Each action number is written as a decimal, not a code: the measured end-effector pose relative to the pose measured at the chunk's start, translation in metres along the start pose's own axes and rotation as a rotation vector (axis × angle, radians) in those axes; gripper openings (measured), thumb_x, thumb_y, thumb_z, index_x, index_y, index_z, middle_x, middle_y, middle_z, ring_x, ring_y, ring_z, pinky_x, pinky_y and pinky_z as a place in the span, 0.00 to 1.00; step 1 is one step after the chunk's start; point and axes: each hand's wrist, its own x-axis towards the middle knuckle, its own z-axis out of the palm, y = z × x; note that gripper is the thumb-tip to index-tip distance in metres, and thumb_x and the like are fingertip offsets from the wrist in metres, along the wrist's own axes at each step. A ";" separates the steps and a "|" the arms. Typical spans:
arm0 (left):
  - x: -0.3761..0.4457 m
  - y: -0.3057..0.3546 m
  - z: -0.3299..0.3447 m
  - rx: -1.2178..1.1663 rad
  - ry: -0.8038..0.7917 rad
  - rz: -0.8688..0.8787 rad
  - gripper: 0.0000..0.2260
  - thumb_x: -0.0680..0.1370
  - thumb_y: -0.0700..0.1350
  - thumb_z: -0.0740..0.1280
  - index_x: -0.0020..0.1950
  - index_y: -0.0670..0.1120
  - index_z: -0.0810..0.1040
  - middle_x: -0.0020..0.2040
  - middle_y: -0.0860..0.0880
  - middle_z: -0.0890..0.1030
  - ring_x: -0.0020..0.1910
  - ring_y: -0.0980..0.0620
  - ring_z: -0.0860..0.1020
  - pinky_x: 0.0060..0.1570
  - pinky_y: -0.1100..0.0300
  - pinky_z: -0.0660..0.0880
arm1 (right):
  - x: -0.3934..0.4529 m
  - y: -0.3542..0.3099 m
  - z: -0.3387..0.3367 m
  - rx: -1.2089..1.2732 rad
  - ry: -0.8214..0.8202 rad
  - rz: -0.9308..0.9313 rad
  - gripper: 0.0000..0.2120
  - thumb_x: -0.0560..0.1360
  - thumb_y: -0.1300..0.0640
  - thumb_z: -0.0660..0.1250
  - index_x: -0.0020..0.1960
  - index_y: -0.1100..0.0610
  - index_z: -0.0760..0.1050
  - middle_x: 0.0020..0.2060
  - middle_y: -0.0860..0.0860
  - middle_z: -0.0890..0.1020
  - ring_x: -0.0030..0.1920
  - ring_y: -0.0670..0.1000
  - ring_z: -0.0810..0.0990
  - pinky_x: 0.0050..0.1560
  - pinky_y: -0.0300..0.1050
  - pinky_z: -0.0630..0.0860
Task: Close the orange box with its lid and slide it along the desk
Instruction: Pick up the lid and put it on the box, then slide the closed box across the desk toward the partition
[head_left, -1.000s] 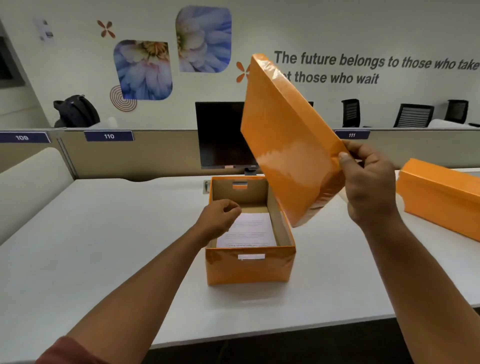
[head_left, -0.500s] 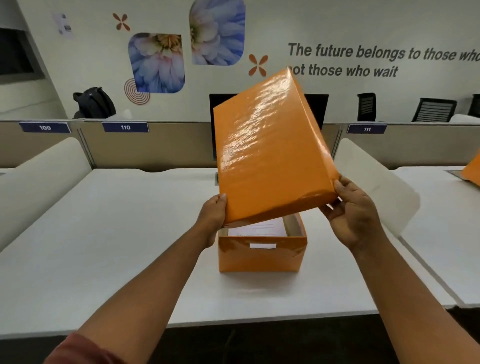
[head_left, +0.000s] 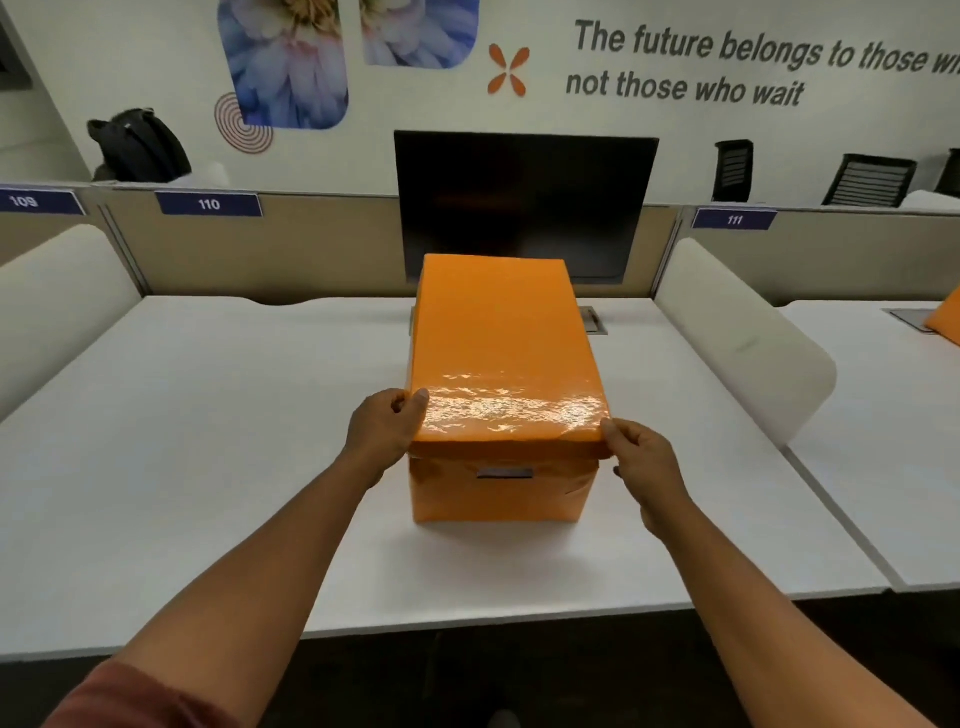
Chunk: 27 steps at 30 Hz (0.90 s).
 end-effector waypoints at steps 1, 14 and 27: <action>0.000 -0.003 0.000 0.006 -0.009 -0.004 0.22 0.81 0.58 0.60 0.53 0.39 0.80 0.48 0.40 0.83 0.48 0.41 0.81 0.50 0.41 0.78 | 0.001 0.004 0.002 -0.003 0.014 -0.007 0.10 0.79 0.47 0.63 0.56 0.49 0.79 0.50 0.46 0.82 0.51 0.45 0.79 0.46 0.43 0.74; 0.020 -0.016 0.013 -0.062 -0.088 -0.129 0.20 0.80 0.59 0.60 0.59 0.45 0.78 0.55 0.44 0.81 0.54 0.43 0.79 0.54 0.47 0.78 | 0.019 0.031 0.016 0.043 -0.021 0.057 0.10 0.80 0.44 0.62 0.53 0.46 0.79 0.50 0.44 0.82 0.54 0.51 0.80 0.58 0.56 0.78; 0.020 -0.034 0.020 0.042 -0.132 -0.068 0.25 0.81 0.60 0.56 0.71 0.46 0.72 0.66 0.43 0.77 0.62 0.42 0.76 0.61 0.45 0.76 | 0.022 0.045 0.022 -0.048 -0.044 -0.030 0.19 0.83 0.49 0.56 0.73 0.48 0.69 0.65 0.50 0.76 0.59 0.53 0.76 0.54 0.49 0.77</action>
